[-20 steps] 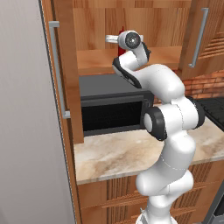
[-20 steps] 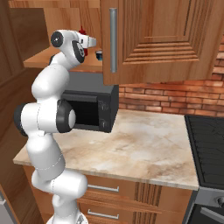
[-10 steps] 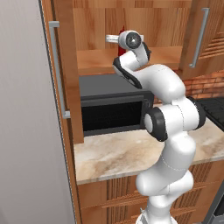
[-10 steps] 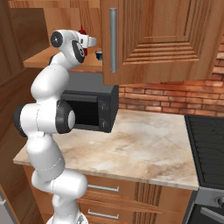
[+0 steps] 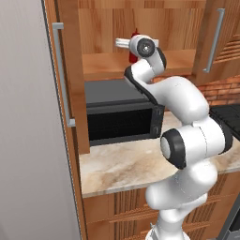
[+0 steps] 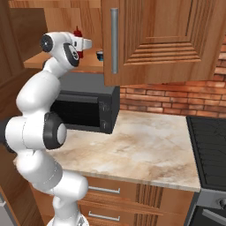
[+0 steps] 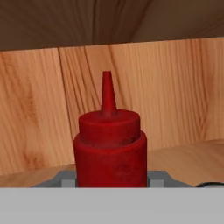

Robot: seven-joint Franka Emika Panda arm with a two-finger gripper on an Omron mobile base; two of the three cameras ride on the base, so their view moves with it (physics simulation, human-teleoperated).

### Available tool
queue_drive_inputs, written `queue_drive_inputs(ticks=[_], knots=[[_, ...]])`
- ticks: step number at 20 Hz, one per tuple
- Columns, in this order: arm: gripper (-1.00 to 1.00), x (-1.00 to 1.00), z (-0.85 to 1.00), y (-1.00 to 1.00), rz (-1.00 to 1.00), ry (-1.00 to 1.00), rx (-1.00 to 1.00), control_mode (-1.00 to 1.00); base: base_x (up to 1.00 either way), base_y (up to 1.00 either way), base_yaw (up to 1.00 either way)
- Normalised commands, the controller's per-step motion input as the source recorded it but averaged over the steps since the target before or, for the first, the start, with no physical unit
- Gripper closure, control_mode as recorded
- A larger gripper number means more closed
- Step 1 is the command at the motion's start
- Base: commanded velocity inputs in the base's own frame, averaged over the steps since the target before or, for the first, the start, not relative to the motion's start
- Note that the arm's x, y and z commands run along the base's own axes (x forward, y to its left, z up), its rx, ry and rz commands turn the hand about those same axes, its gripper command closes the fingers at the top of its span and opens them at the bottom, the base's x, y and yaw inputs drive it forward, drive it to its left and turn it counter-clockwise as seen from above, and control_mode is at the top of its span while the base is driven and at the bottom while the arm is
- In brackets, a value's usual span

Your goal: The dining table condiment station is running low on ketchup. Refill the condiment station by opening the cabinet and taking the ketchup from the cabinet and placing it on the dining table.

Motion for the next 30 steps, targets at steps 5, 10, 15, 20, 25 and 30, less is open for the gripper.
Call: queue_drive_inputs(ticks=[5,10,15,20,25,30], knots=[[1.00,-0.41,0.38,0.39,-0.02,0.06,0.00,-1.00,0.00,0.00,0.00],[1.00,-0.77,0.23,0.06,0.00,0.00,0.00,-1.00,0.00,0.00,0.00],[1.00,-1.00,0.01,0.00,0.00,-0.01,0.00,-1.00,0.00,0.00,0.00],[1.00,-1.00,-0.06,-0.11,0.00,-0.05,0.00,-1.00,0.00,0.00,0.00],[1.00,-1.00,-0.09,-0.34,0.00,-0.05,-0.03,-1.00,0.00,0.00,0.00],[1.00,-1.00,-0.03,-0.44,0.01,-0.04,-0.10,-1.00,0.00,0.00,0.00]])
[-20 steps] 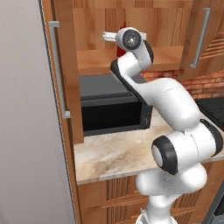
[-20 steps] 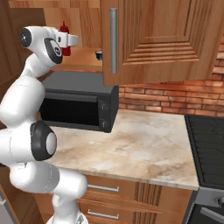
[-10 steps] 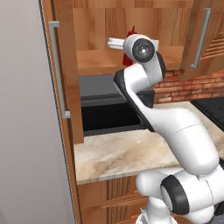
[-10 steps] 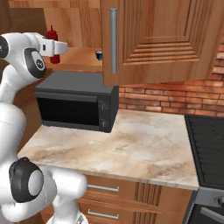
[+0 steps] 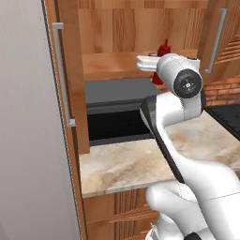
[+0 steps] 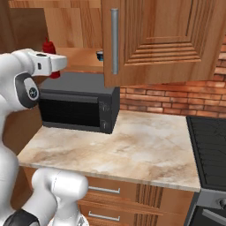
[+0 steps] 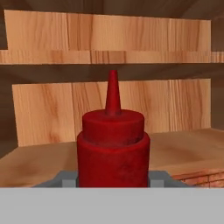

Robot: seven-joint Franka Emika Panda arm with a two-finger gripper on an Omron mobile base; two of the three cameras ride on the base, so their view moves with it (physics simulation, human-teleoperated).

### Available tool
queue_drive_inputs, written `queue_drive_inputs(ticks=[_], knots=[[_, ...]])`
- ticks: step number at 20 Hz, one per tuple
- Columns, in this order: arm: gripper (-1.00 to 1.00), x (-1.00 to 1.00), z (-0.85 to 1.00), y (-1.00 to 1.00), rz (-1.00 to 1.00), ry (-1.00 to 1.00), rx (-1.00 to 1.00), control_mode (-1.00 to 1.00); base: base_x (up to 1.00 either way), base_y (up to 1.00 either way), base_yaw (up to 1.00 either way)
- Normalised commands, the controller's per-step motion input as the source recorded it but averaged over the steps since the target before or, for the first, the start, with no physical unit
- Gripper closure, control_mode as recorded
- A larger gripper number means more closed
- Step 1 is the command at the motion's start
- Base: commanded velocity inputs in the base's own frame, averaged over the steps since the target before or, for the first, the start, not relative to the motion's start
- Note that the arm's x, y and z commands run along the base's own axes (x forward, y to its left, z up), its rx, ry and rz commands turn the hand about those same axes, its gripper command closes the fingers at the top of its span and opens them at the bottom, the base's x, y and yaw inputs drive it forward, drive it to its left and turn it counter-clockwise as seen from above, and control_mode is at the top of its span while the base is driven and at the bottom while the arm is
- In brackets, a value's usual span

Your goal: The dining table condiment station is running low on ketchup. Refill the condiment station by opening the cabinet and taking the ketchup from the cabinet and placing it on the dining table.

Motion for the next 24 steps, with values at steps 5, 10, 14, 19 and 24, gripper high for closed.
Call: queue_drive_inputs(ticks=[5,10,14,19,24], knots=[[1.00,-0.99,-0.17,-0.53,0.04,-0.01,-0.09,-1.00,0.00,0.00,0.00],[1.00,-0.25,-0.02,0.02,0.00,0.00,0.00,-1.00,0.00,0.00,0.00],[1.00,0.00,0.00,0.00,0.00,0.00,0.00,-1.00,0.00,0.00,0.00],[1.00,0.00,0.00,0.00,0.00,0.00,0.00,-1.00,0.00,0.00,0.00],[1.00,0.00,0.00,0.04,0.00,0.00,-0.01,1.00,-0.02,0.04,-0.02]])
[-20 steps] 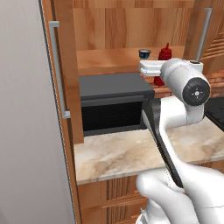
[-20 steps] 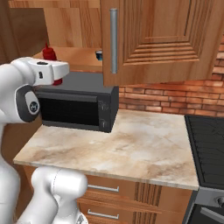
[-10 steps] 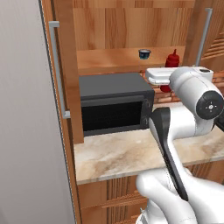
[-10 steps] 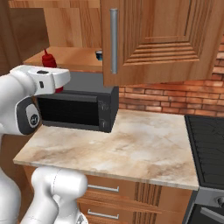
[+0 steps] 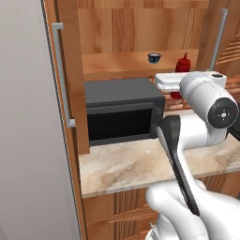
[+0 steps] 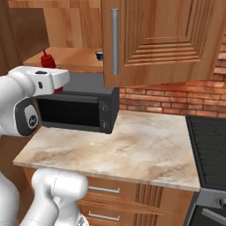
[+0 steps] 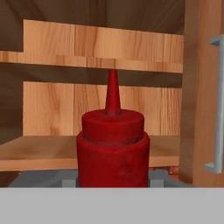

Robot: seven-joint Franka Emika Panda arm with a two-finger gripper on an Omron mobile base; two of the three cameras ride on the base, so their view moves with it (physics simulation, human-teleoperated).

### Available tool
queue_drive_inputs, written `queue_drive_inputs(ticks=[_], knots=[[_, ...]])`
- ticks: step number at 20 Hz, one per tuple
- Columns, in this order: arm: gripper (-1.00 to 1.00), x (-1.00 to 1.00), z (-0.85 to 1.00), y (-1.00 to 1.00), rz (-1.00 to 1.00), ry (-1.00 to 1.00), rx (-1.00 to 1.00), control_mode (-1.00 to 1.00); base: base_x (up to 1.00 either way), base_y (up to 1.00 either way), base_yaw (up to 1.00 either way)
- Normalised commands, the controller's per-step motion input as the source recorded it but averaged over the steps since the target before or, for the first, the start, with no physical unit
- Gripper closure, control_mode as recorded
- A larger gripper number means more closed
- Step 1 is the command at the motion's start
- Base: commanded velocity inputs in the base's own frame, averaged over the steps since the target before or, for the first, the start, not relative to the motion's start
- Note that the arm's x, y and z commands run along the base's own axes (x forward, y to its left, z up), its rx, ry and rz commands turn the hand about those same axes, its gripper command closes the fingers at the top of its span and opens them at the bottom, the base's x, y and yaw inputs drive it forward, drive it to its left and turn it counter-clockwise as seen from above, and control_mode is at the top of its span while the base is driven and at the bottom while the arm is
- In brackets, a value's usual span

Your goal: The dining table condiment station is running low on ketchup. Refill the condiment station by opening the cabinet and taking the ketchup from the cabinet and placing it on the dining table.

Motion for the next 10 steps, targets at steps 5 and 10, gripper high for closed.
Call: queue_drive_inputs(ticks=[5,10], knots=[[1.00,0.00,0.00,0.00,0.00,0.00,0.00,1.00,-0.44,0.00,-0.53],[1.00,0.00,0.00,0.00,0.00,0.00,0.00,1.00,-0.66,0.00,-0.80]])
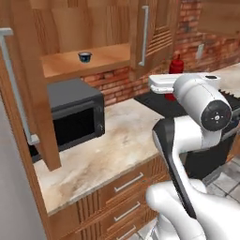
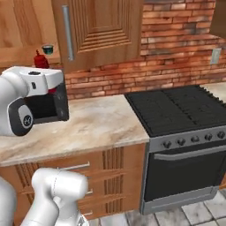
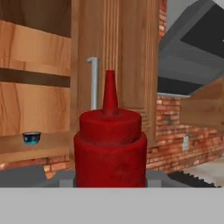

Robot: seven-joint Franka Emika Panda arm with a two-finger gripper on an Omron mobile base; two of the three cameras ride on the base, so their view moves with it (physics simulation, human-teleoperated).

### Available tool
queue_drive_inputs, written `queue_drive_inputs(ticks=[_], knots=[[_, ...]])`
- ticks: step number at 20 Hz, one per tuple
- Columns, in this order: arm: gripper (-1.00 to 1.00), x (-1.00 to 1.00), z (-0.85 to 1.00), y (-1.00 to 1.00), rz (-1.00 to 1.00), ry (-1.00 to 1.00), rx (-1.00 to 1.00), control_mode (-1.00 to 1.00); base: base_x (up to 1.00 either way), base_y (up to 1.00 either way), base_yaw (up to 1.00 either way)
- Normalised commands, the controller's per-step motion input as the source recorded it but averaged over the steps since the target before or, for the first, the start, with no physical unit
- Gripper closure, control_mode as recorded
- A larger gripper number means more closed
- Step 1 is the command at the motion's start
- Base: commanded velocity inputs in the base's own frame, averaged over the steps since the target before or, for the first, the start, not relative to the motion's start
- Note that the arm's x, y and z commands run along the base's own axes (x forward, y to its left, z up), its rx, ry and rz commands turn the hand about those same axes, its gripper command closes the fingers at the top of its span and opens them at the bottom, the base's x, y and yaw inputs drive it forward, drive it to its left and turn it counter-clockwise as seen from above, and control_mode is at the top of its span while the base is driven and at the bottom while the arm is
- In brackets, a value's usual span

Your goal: The dining table condiment station is running low on ketchup. Refill the condiment station by opening the cabinet and taking the ketchup from the cabinet and placing it on the dining table.

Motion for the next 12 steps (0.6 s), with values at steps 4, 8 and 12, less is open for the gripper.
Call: queue_drive_inputs(ticks=[4,8,12], knots=[[1.00,0.00,0.00,0.00,0.00,0.00,0.00,1.00,-0.64,0.00,-0.82],[1.00,0.00,0.00,0.00,0.00,0.00,0.00,1.00,-0.59,0.00,-0.82],[1.00,0.00,0.00,0.00,0.00,0.00,0.00,1.00,-0.44,0.00,-0.84]])
